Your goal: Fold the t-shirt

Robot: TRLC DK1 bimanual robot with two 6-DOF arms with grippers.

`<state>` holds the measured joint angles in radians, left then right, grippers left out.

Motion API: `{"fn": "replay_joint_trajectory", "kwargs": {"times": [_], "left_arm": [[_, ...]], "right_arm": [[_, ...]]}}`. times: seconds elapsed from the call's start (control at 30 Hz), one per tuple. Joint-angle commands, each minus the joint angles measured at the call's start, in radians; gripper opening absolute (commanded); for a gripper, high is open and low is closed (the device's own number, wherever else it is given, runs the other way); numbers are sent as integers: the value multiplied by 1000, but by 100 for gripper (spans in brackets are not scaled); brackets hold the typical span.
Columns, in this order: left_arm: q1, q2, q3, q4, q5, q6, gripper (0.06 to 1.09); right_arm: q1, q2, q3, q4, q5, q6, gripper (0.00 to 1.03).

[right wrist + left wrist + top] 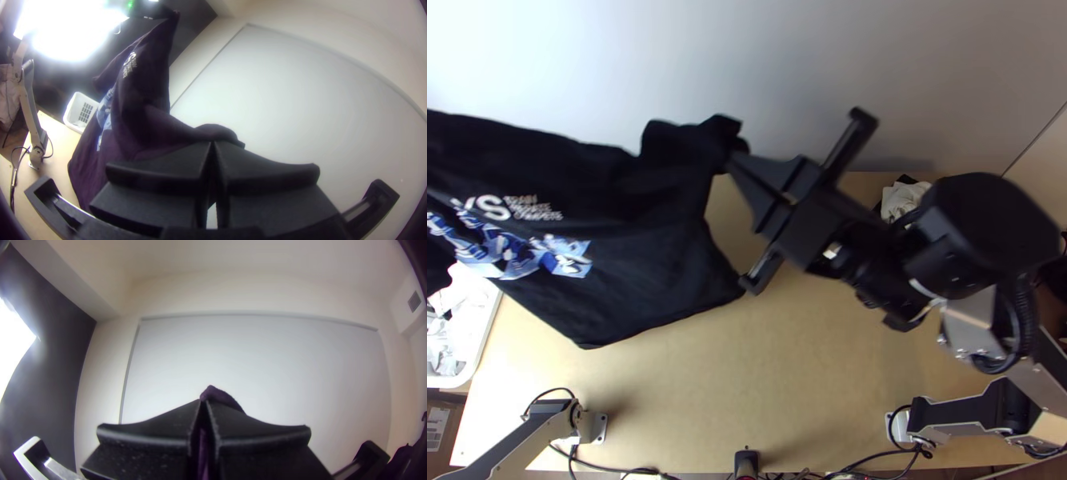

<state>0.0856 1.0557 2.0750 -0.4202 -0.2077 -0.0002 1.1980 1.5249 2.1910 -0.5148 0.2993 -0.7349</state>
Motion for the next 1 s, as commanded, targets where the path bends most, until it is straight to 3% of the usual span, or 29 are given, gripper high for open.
{"fn": "replay_joint_trajectory", "kwargs": {"times": [0.0, 0.37, 0.97], "left_arm": [[22, 15, -3, 17, -19, -3, 9], [-55, 254, -76, 155, -4, -44, 9], [-501, 665, -300, 297, -6, -44, 10]], "right_arm": [[54, 40, -30, 38, 0, -26, 3], [18, 52, -145, -5, -23, 75, 3], [-429, -302, -944, -1, -258, 301, 3]]}}
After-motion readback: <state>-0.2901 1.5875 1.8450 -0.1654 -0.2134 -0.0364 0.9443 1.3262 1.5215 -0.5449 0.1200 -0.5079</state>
